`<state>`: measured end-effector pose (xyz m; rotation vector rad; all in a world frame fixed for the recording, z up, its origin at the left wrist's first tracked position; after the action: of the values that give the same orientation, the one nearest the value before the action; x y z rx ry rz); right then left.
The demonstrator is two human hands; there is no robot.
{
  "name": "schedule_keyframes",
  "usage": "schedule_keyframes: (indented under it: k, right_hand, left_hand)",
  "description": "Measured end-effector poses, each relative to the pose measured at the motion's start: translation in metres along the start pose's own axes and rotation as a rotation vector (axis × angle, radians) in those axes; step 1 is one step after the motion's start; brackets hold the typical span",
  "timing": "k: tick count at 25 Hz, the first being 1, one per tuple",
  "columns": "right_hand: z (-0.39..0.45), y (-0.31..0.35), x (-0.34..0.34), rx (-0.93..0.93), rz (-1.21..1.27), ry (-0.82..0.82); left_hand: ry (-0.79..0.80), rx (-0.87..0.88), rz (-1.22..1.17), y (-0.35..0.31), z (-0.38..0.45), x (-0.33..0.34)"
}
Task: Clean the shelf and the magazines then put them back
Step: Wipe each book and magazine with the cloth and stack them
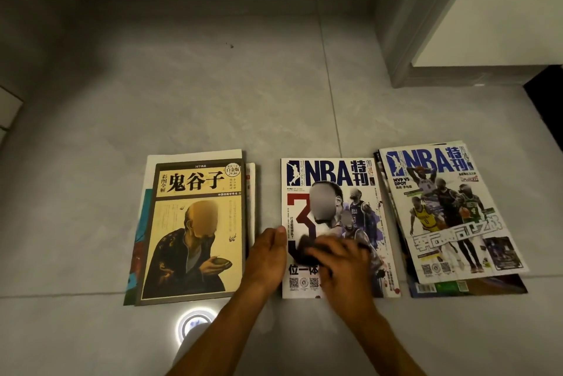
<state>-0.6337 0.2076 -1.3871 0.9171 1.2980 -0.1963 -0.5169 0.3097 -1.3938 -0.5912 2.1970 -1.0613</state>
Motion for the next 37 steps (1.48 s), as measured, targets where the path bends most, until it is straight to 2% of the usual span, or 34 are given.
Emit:
schedule_keyframes:
  k: [2,3,5,9,11,15,18,22,26,28,30,32,33,37]
  right_hand:
    - [-0.021,0.033,0.011,-0.194,0.04,0.06]
    - [-0.023,0.034,0.011,-0.255,0.052,0.101]
    - [-0.024,0.01,-0.001,-0.322,0.002,0.079]
    - [-0.03,-0.081,-0.042,-0.095,-0.04,0.016]
    - [-0.028,-0.064,-0.036,-0.035,-0.017,0.022]
    - [-0.019,0.028,0.008,-0.199,0.081,0.124]
    - [-0.02,0.014,0.005,-0.25,0.063,0.147]
    - [-0.022,-0.012,-0.01,-0.226,0.075,0.138]
    - [0.037,-0.006,0.0,-0.034,0.137,0.083]
    - [0.084,0.005,0.008,0.075,0.143,0.107]
    - [0.129,0.025,0.013,0.004,0.075,0.125]
    - [0.166,0.031,0.006,-0.084,0.094,0.051]
    - [0.176,0.028,0.002,-0.069,0.108,0.003]
    - [0.137,0.031,0.002,0.03,0.087,-0.062]
  left_hand:
    - [0.019,0.0,-0.029,0.0,0.002,-0.001]
    - [0.025,0.006,-0.028,-0.001,0.003,-0.002]
    - [0.027,0.029,-0.003,0.0,0.006,-0.005]
    - [0.032,0.015,0.02,0.005,0.008,0.0]
    - [0.04,0.01,0.037,0.003,0.008,-0.001]
    - [0.065,0.029,0.028,0.0,0.007,0.002]
    - [0.086,0.039,0.068,0.001,0.006,0.002]
    - [0.097,0.049,0.171,0.002,0.006,-0.002]
    - [0.15,0.06,0.133,0.006,0.002,0.008]
    - [0.176,0.114,0.176,0.004,-0.004,0.014]
    - [0.161,0.155,0.236,0.005,-0.007,0.014]
    - [0.163,0.168,0.257,0.006,-0.007,0.015]
    - [0.17,0.165,0.261,0.007,-0.007,0.015]
    - [0.166,0.163,0.343,0.006,-0.006,0.012]
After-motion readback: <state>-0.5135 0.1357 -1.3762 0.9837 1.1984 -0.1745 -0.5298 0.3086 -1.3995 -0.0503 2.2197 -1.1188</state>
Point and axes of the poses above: each hand's wrist, its own z-axis towards the middle knuckle, its own x-axis out of the palm, y = z × x, the point moved 8 cm from there along z, towards the middle knuckle, and after that the axes turned 10 degrees about x, right-handed, at the moved point
